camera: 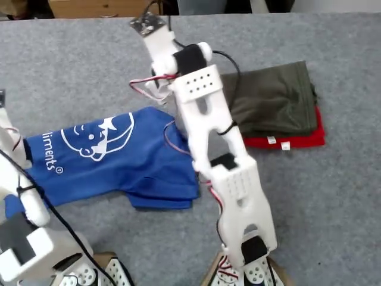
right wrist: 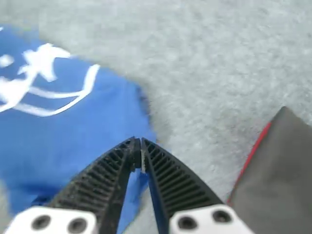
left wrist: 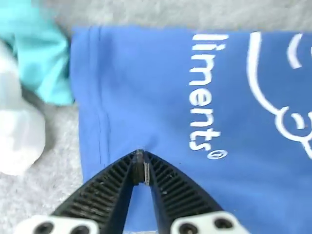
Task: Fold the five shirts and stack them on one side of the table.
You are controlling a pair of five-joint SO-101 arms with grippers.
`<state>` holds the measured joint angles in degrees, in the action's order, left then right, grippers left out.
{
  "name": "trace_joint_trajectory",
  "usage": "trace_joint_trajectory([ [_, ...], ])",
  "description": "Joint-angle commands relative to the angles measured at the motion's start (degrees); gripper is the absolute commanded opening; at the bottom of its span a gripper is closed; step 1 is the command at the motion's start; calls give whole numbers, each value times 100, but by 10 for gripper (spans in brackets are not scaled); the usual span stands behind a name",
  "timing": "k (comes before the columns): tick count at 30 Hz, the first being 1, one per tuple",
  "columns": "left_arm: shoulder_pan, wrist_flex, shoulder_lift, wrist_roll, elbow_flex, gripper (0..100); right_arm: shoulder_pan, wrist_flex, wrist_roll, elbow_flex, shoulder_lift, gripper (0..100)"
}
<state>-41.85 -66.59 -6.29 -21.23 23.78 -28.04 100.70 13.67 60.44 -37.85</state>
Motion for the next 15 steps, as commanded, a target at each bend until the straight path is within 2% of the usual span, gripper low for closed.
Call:
trace_joint_trajectory([
  [1,31,782,18,360,-224,30,-659,26,9,-1991,1543,12],
  [5,-189,1837,1116,677,-330,30,-1090,-484,246,-4040,2422,13],
  [8,-347,2268,2110,888,-690,30,-1222,-1073,273,-5165,2703,13],
  [10,-470,2312,2585,1231,-1086,30,-1248,-1398,273,-5684,2774,13],
  [15,-655,2215,2699,1873,-1596,30,-1257,-2180,246,-6501,2774,13],
])
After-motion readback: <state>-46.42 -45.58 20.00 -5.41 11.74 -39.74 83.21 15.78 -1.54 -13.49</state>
